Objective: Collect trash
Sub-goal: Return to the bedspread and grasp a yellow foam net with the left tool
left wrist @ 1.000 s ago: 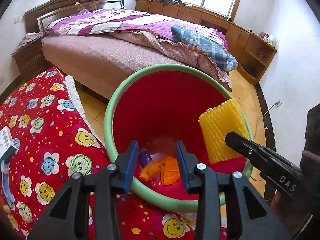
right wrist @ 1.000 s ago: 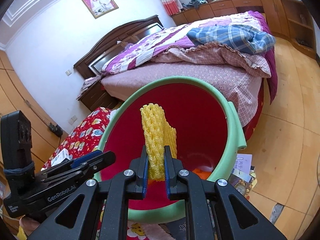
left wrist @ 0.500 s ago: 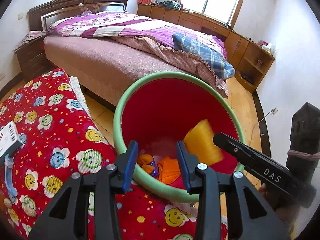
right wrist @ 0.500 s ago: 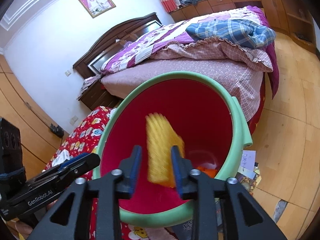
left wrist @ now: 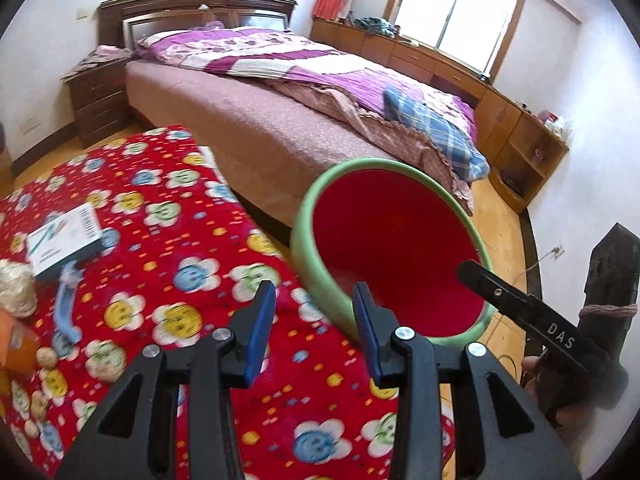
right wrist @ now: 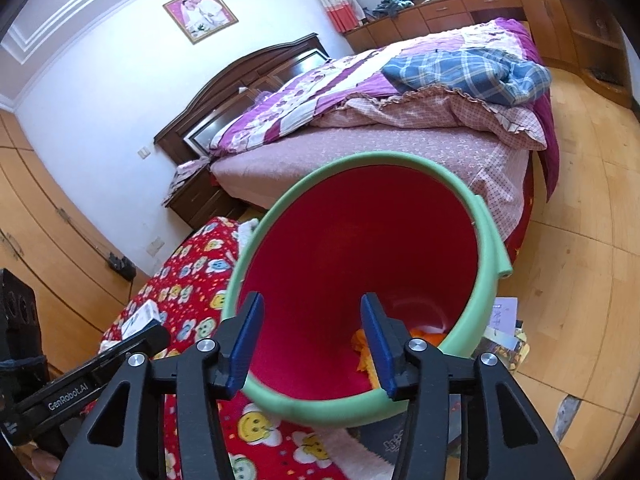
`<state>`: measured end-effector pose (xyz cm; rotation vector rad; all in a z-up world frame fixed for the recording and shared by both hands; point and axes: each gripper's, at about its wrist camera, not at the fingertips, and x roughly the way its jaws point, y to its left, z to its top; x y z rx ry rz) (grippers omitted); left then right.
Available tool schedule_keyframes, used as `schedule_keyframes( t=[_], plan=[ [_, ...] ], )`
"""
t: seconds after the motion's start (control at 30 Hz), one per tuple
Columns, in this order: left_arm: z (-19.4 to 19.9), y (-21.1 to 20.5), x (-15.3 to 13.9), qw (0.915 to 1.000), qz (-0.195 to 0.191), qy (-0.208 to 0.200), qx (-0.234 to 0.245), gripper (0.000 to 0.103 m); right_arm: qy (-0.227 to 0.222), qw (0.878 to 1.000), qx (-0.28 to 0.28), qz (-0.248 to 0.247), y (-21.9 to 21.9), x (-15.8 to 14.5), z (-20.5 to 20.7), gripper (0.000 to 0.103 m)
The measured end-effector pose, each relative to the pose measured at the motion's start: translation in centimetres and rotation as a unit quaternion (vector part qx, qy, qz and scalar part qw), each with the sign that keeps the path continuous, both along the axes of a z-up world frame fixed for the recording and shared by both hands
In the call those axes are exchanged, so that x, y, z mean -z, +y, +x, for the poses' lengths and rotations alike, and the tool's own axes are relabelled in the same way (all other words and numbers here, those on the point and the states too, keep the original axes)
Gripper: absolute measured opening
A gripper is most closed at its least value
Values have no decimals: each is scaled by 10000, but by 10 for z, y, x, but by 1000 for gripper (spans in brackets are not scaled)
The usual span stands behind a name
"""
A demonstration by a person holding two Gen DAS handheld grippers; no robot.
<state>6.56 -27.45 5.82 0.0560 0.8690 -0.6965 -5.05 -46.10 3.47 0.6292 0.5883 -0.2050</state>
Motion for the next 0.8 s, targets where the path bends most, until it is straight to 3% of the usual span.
schedule_keyframes(
  t=[0.43, 0.8],
  plan=[
    [-5, 78, -6, 9970, -43, -52, -768, 40, 13, 9987, -503, -43, 51, -11, 11, 52],
    [-9, 142, -10, 9897, -68, -153, -1419, 40, 76, 9955, -939, -75, 101, -13, 23, 53]
  ],
)
